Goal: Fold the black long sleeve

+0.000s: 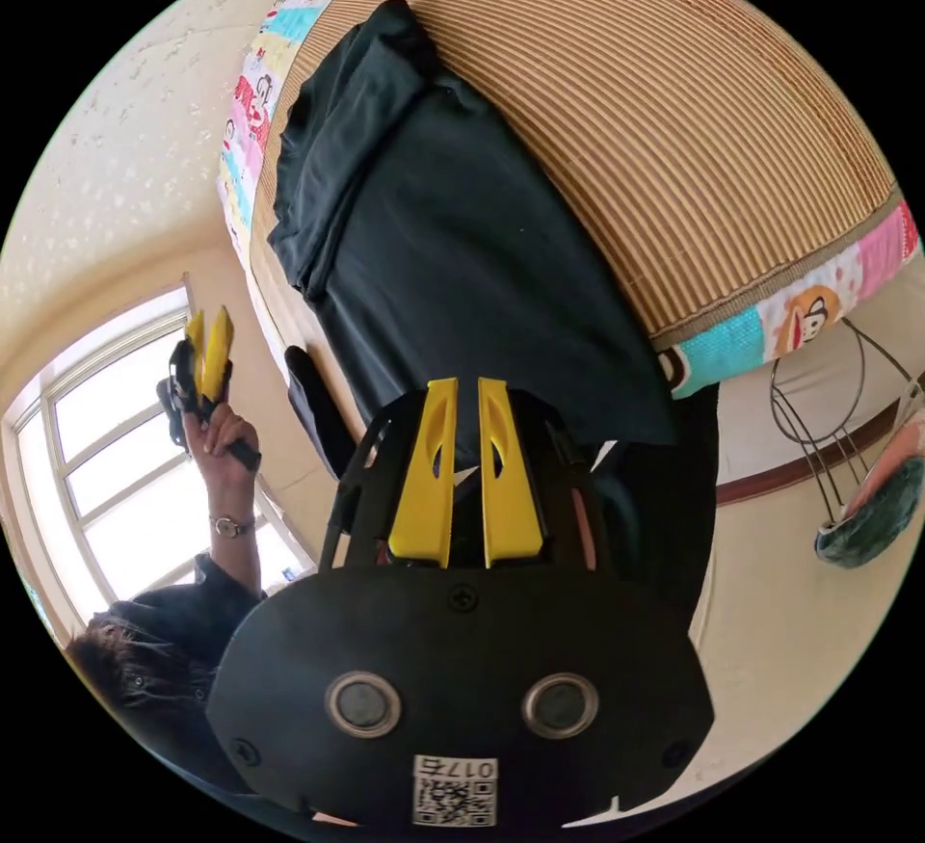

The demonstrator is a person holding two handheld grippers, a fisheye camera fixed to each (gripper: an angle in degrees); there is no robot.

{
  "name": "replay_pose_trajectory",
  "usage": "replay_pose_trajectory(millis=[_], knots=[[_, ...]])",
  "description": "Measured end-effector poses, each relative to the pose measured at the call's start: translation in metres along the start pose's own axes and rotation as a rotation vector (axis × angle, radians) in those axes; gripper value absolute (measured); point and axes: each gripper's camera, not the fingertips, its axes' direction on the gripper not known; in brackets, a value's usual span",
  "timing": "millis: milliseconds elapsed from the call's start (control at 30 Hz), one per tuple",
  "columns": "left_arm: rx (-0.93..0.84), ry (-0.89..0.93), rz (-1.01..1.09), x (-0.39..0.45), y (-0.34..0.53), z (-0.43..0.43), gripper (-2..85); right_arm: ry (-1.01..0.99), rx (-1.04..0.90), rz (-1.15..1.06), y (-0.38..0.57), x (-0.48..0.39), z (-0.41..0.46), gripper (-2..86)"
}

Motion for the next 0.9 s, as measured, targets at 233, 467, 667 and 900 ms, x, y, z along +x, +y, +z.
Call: replay_pose_trajectory(millis=[233, 467, 667, 900], knots=[[-0.32, -0.425, -0.187, -0.125, 0.114, -0.01, 13.7, 0.239, -0.189, -0.021, -0.012, 0.059, -0.032, 13.1], [-0.478, -0.492, -0.247, -0.147, 0.099, 0.021, 9.6, 0.102, -0.462, -0.003, -0.04, 0.098, -0.012, 11.2], [-0.691, -0.252, -0.248, -0.153, 0.07, 0.014, 2.6, -0.08, -0.541, -0.175, -0.021, 0.093, -0.063, 4.0], [-0.375, 0.644, -0.172, -0.103, 0.069, -0.087, 1.5, -0.844, -0.156, -0.31, 0.056, 0.095, -0.233, 2.8]])
